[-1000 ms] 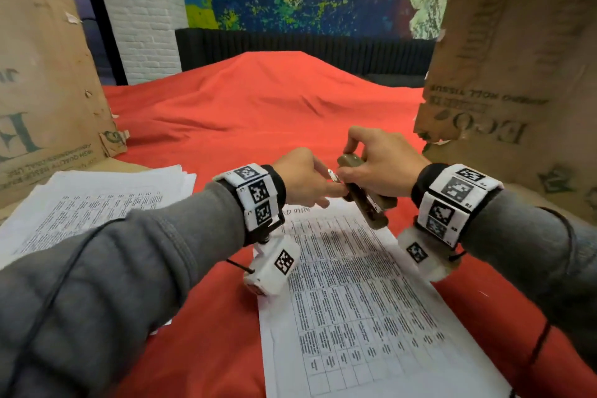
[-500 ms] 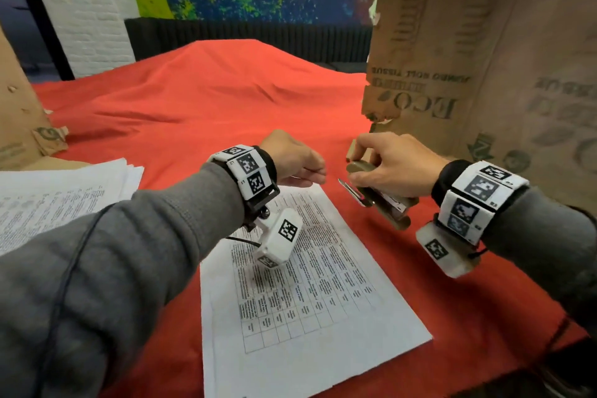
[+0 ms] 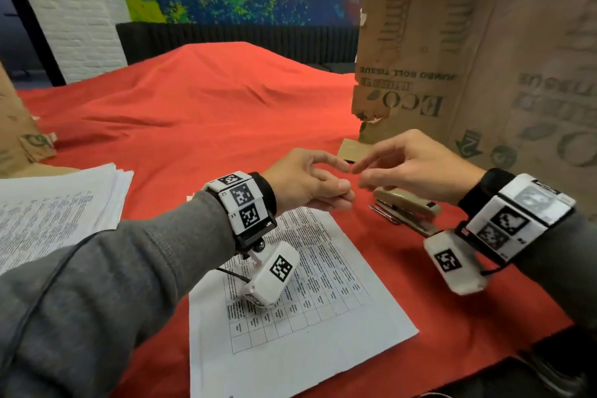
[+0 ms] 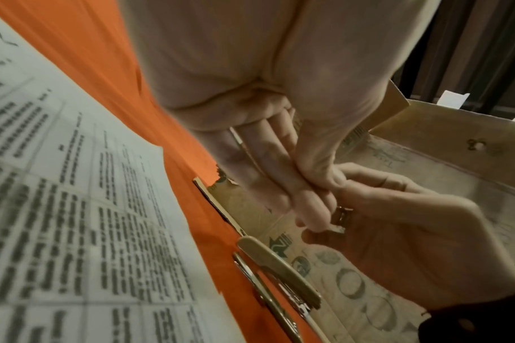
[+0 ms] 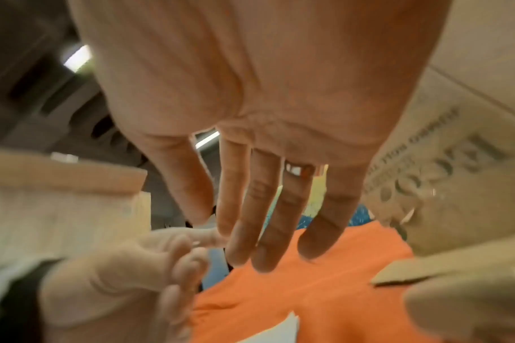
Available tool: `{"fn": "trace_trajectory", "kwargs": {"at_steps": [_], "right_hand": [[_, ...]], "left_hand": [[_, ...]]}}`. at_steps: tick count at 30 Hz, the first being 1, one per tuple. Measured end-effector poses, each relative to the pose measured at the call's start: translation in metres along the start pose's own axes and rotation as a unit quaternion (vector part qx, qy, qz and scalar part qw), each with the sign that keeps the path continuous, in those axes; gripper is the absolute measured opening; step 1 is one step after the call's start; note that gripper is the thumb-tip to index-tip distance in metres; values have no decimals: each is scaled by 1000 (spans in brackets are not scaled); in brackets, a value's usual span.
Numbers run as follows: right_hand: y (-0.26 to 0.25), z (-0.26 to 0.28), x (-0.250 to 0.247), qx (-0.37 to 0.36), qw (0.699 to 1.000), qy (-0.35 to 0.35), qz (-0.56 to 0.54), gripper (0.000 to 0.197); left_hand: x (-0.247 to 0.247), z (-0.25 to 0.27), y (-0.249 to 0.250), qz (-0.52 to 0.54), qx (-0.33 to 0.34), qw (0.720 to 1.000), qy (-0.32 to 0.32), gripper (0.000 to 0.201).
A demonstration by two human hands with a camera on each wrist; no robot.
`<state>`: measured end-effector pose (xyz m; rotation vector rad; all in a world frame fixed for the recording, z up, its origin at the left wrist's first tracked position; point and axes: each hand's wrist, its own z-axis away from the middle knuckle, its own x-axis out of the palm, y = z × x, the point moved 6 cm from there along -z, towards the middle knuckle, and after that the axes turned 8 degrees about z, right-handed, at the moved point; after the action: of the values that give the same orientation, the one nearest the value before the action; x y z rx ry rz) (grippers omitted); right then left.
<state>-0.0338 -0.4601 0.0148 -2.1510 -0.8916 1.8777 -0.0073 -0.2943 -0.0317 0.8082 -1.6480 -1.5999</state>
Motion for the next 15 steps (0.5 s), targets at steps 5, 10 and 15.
{"fn": "trace_trajectory", "kwargs": {"at_steps": [5,10,15], "right_hand": [[-3,18,5,-51,994,19,-99,12],[15,31,4,-44,994,41,-95,5],[48,43,8,38,998,-28,30,9]], "left_hand": [[14,-2,-1,-5,11,1000,-22,28],[38,-2,-12,16,-29,998,-58,21],[30,-7,-9,-256,-53,964,-47,30]]}}
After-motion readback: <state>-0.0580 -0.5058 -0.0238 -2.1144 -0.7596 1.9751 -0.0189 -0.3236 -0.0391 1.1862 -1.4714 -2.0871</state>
